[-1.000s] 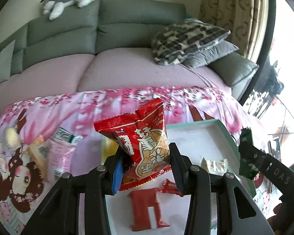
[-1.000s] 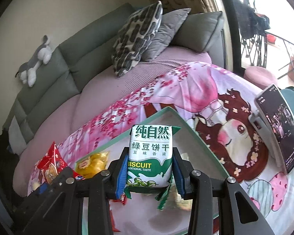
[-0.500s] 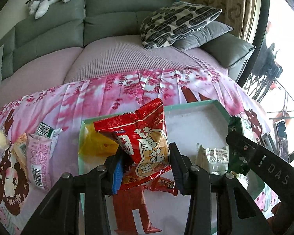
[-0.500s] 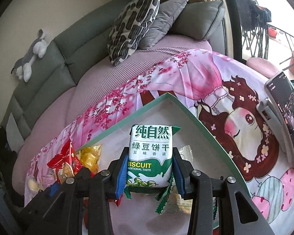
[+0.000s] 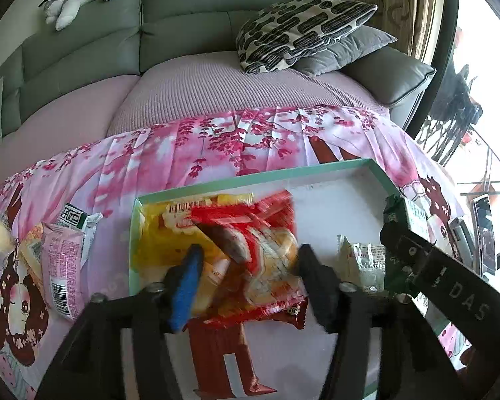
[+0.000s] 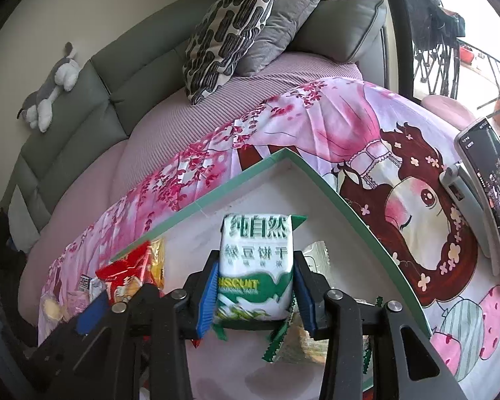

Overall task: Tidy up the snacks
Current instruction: 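Open both tools to drop the cracker bag and biscuit pack into the tray, then withdraw both open tools from the tray back toward the snack pile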

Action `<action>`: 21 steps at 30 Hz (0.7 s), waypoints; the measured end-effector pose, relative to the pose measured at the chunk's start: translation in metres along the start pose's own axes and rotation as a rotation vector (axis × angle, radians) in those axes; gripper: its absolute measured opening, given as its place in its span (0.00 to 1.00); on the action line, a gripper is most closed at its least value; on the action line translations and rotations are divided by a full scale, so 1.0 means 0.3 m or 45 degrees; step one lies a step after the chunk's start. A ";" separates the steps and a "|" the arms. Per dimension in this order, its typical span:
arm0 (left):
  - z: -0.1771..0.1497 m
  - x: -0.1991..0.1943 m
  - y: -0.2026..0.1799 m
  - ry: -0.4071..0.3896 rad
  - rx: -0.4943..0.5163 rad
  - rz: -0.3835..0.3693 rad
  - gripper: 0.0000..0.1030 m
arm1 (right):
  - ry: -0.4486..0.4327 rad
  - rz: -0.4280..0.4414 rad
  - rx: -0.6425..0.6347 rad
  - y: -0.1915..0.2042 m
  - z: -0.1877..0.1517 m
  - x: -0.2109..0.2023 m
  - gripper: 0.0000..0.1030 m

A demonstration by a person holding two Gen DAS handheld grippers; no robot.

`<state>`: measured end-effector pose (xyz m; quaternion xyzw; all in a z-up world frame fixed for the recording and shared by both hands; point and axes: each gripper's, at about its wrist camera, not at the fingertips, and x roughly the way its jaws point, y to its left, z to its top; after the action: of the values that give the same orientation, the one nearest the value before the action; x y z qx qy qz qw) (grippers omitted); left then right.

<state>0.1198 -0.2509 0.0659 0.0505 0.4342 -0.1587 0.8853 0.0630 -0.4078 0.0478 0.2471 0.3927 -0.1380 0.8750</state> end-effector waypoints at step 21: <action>0.033 -0.079 0.174 -0.089 -0.234 0.168 0.80 | 0.032 -0.048 -0.090 0.039 -0.006 0.010 0.78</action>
<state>0.1307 -0.1981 0.0880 -0.0080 0.4115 -0.0612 0.9093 0.0690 -0.3971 0.0484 0.2105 0.4127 -0.1374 0.8755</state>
